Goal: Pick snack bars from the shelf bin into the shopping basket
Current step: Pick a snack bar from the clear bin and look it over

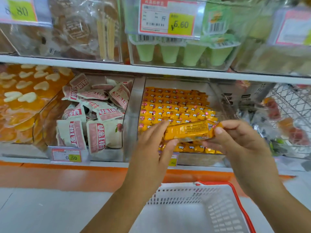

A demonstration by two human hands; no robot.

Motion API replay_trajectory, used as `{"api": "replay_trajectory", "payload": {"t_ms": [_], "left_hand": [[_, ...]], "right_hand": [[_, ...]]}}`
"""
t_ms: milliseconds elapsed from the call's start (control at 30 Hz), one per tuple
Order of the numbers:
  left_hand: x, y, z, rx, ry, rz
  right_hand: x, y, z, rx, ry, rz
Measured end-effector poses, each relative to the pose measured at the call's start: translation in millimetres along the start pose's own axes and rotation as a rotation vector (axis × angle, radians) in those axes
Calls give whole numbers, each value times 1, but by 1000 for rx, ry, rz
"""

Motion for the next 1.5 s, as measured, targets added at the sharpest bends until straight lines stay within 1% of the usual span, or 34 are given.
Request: {"api": "replay_trajectory", "payload": {"t_ms": [67,200,267,367,500,633,800,967,1067,1167,1267,1400,1500], "left_hand": [[-2,6,-15,108,208,86],[-5,18,-34,192,467,185],[-4,22,-39,206,560,240],[0,24,-43,202,670,325],[5,23,-40,188,841,376],[9,24,-36,159,945,409],[12,23,-28,147,952,382],[9,26,-24,232,956,377],[9,29,-23,256,870,361],[13,30,-18,180,762,359],[16,29,-16,128,697,373],[8,30,-18,102,652,354],[2,30,-14,57,609,320]], "right_hand": [[-11,13,14,-14,-51,-82],[-37,39,28,33,-190,-287],[-45,44,34,23,-163,-316],[-46,42,42,22,-119,-294],[-40,38,38,70,-222,-306],[-39,34,37,59,-262,-297],[-41,32,34,76,-233,-296],[-40,33,32,126,-272,-337],[-39,38,30,163,-292,-355],[-43,39,36,130,-194,-324],[-45,38,44,96,-24,-267],[-49,39,42,99,-23,-254],[-44,38,43,62,-21,-195]]}}
Point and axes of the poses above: each hand's wrist, its own y-axis away from the middle knuckle, its own z-axis out of the back of the hand, x = y × z, the point moved 10 cm from there along -y, towards the middle knuckle, and after that the axes turned 5 degrees about z, right-handed, at the moved point
